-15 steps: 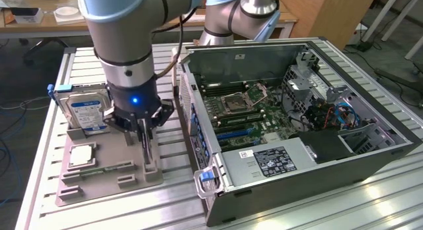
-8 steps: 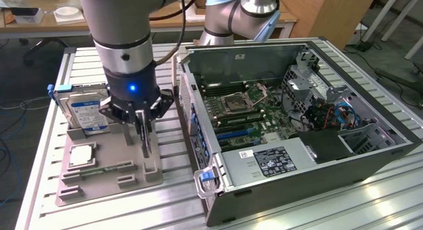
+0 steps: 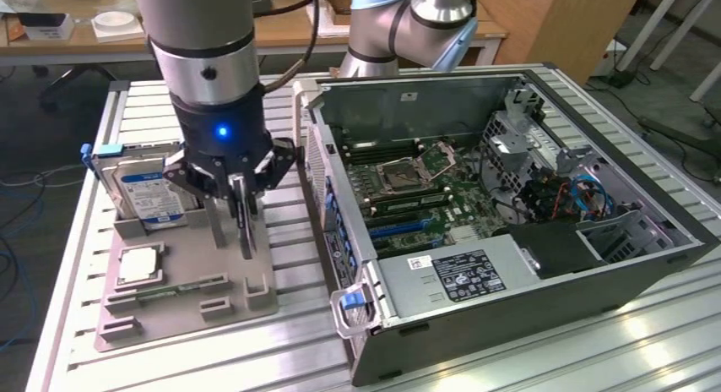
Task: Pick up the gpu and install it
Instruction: 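Pick up the gpu and move the gpu toward the slot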
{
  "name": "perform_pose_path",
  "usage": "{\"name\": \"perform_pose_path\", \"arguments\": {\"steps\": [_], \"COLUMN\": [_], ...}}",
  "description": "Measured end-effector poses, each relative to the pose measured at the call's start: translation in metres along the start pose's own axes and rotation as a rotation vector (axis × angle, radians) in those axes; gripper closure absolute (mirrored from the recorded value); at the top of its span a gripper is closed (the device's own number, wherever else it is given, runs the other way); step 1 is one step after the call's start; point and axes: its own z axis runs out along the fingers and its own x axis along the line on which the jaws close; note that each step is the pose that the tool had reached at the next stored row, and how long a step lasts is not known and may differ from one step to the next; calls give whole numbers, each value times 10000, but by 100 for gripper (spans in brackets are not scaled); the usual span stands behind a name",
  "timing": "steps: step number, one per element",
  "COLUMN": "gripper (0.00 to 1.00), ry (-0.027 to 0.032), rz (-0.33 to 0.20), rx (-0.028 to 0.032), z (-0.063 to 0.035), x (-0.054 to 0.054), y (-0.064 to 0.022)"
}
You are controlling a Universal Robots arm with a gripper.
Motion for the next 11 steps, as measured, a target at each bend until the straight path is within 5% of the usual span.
{"name": "perform_pose_path", "arguments": {"steps": [11], "gripper": [73], "ry": [-1], "rz": [2], "rx": [-67], "z": [-318], "x": [-8], "y": [13]}}
